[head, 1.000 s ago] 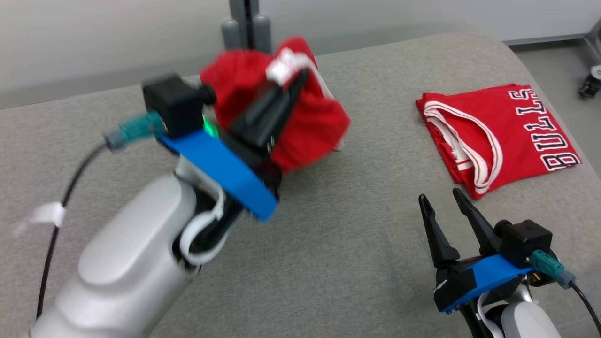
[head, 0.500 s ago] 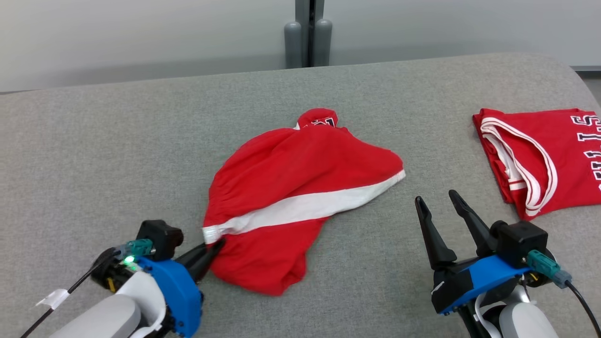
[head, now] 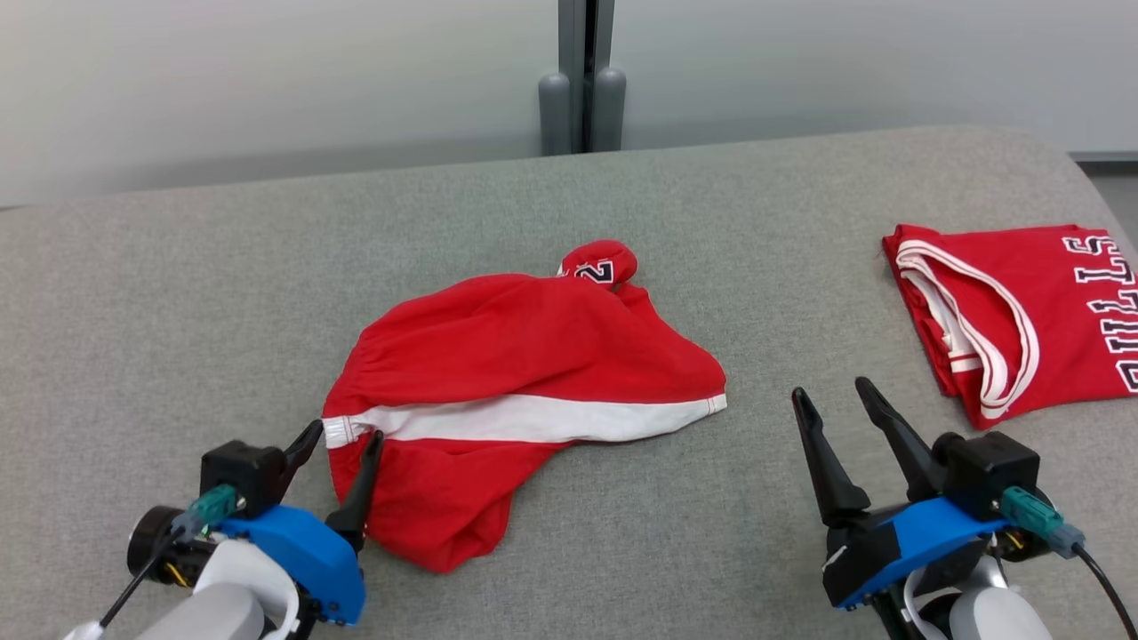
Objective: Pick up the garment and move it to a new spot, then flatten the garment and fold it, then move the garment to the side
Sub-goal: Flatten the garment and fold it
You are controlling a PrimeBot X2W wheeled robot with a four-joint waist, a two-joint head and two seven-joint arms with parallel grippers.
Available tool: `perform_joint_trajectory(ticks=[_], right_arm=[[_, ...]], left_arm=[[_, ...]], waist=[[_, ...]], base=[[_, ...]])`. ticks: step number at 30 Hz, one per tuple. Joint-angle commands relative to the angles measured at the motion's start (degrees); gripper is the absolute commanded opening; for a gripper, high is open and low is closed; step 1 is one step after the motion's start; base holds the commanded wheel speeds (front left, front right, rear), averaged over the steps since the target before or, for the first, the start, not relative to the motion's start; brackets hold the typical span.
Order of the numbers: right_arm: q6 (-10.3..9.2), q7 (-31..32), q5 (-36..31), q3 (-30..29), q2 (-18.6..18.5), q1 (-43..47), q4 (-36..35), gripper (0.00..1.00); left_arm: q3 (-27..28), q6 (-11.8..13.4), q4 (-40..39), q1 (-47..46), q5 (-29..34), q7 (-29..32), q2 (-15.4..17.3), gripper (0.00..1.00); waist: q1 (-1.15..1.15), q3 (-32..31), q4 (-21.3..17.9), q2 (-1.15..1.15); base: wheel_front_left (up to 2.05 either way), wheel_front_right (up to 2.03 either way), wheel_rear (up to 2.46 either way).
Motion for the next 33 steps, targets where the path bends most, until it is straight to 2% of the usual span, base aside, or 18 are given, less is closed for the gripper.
perform_joint_trajectory(ticks=[1, 7, 12, 16, 19, 25, 33], right_arm=[[0.01, -0.25, -0.32, -0.61, -0.05, 0.84, 0.11, 1.0], [0.02, 0.27, -0.61, -2.15, 0.01, 2.14, -0.48, 1.0], [0.01, 0.26, -0.4, -3.39, 0.0, 3.29, -1.26, 1.0], [0.02, 0.4, -0.37, -4.31, 0.01, 4.3, -1.63, 1.0], [0.01, 0.01, -0.37, -4.63, 0.02, 5.34, -1.9, 1.0], [0.01, -0.77, -0.27, -4.4, -0.37, 6.6, -1.38, 1.0], [0.01, -1.41, -0.47, -3.16, -1.25, 7.23, 0.39, 1.0]], left_arm=[[1.16, 0.62, -0.35, 1.4, -0.85, -1.96, -0.74, 1.0], [7.7, 1.73, -4.52, 7.26, -1.58, -5.61, -2.72, 1.0], [21.28, 2.59, -11.89, 14.94, 5.03, -5.68, -6.44, 1.0], [32.23, 0.15, -17.45, 21.26, 12.27, -5.7, -11.33, 1.0], [39.06, -4.11, -19.92, 26.15, 18.26, -5.71, -15.97, 1.0], [44.0, -8.61, -18.39, 29.87, 23.34, -5.7, -20.53, 1.0], [43.47, -10.39, -11.75, 30.27, 23.97, -5.36, -21.78, 1.0]], waist=[[0.0, -0.8, -0.18, 0.0], [0.0, -2.98, 0.64, 0.0], [0.0, -4.77, 1.84, 0.0], [0.0, -6.2, 2.74, 0.0], [0.0, -7.62, 3.61, 0.0], [0.0, -9.6, 4.72, 0.0], [0.0, -10.92, 5.01, 0.0]], base=[[0.0, 0.0, 0.0], [0.0, 0.0, 0.0], [0.0, 0.0, 0.0], [0.0, 0.0, 0.0], [0.0, 0.0, 0.0], [0.0, 0.0, 0.0], [0.0, 0.0, 0.0]])
